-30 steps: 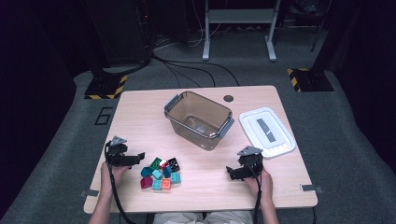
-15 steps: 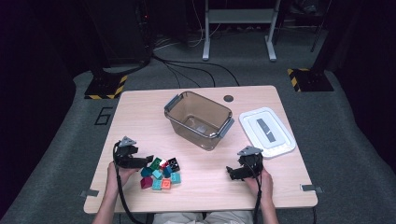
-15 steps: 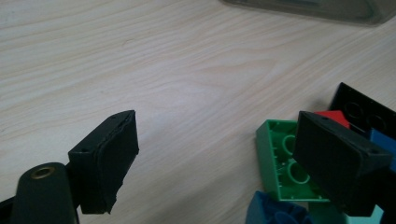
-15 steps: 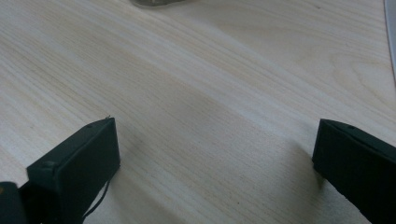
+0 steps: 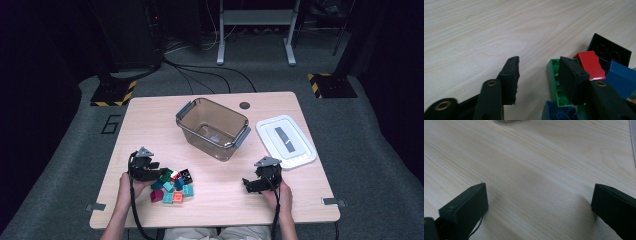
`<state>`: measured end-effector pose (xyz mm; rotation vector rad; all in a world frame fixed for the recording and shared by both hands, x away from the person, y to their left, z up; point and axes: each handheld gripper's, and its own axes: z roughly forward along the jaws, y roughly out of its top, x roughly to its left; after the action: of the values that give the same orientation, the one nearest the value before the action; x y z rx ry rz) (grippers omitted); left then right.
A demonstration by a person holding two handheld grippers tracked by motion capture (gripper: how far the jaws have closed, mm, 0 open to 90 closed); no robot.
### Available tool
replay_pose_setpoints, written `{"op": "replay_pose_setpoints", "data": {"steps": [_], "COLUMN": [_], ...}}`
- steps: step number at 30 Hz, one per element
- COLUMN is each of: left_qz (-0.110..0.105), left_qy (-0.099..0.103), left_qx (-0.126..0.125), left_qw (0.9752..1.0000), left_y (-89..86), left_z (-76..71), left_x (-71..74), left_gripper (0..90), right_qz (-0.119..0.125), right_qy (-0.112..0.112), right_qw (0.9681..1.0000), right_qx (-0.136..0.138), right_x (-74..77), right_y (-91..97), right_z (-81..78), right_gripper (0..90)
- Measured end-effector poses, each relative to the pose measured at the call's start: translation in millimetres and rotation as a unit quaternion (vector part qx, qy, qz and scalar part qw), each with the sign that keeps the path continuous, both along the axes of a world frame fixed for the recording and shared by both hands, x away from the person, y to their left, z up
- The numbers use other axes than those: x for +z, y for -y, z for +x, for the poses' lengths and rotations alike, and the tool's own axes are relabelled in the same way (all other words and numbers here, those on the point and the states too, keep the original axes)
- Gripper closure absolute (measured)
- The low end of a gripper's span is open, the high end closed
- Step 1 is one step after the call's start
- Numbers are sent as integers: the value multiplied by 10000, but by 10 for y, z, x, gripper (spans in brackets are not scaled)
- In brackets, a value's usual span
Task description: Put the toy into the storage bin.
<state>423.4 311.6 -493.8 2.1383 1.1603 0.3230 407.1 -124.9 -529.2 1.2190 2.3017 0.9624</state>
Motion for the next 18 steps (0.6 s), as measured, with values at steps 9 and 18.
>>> {"op": "replay_pose_setpoints", "data": {"steps": [9,18], "left_qz": [39,33], "left_qy": [-163,-58], "left_qx": [22,39], "left_qw": [9999,10000], "left_y": [44,55], "left_z": [9,48], "left_x": [-33,-38], "left_gripper": [740,871], "right_qz": [26,25], "right_qy": [-7,-6], "right_qw": [10000,10000], "right_qx": [-21,-27], "right_x": [1,1], "right_y": [0,1], "right_z": [-3,-3], "right_gripper": [7,8]}}
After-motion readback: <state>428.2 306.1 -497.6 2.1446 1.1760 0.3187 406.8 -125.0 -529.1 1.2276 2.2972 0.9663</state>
